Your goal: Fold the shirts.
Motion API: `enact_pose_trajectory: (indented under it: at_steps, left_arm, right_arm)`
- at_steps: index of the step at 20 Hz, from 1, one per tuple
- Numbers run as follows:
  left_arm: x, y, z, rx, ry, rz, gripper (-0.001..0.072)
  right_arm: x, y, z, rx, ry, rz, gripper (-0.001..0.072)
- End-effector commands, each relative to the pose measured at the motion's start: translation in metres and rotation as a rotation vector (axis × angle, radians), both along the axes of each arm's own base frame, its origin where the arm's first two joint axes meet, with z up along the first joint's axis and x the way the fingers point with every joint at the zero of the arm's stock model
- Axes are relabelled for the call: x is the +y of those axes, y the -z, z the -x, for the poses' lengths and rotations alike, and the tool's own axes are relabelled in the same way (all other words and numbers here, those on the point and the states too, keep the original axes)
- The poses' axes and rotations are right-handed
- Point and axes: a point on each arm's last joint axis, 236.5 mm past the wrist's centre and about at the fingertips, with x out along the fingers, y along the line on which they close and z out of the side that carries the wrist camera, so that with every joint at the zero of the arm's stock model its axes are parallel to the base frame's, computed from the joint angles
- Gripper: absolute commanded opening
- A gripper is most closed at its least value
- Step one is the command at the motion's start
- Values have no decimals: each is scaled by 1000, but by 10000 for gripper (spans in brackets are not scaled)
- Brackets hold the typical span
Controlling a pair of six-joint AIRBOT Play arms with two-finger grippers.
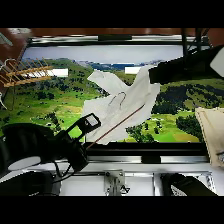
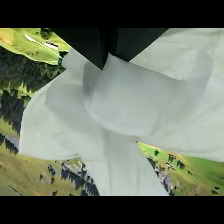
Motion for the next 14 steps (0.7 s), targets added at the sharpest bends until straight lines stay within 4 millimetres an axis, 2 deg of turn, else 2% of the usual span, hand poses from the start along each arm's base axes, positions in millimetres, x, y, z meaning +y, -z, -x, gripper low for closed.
enact_pose_trajectory:
  at_steps: [1,5,7,8,9,11,12,14]
  left_arm:
    - [-14,1,-37,-54,-51,107,54]
    - [-36,-6,-41,-42,5,208,54]
    - [-40,-7,-32,-3,7,230,54]
    - [-41,-11,-25,14,14,243,54]
    - [-36,-15,-23,1,-1,242,53]
    - [-6,-19,-24,-11,-98,181,53]
    - [10,-19,-14,10,-106,137,53]
    - [29,-22,1,40,-102,94,53]
  right_arm:
    - [7,-26,22,-58,-76,-35,59]
    - [33,-28,40,-11,-162,-123,59]
    - [43,-25,42,15,-187,-155,59]
    - [41,-23,41,19,-182,-146,59]
    - [36,-21,37,14,-166,-125,59]
    - [26,-19,32,3,-134,-89,59]
    - [24,-19,30,-3,-128,-81,59]
    - [24,-22,26,-23,-119,-88,59]
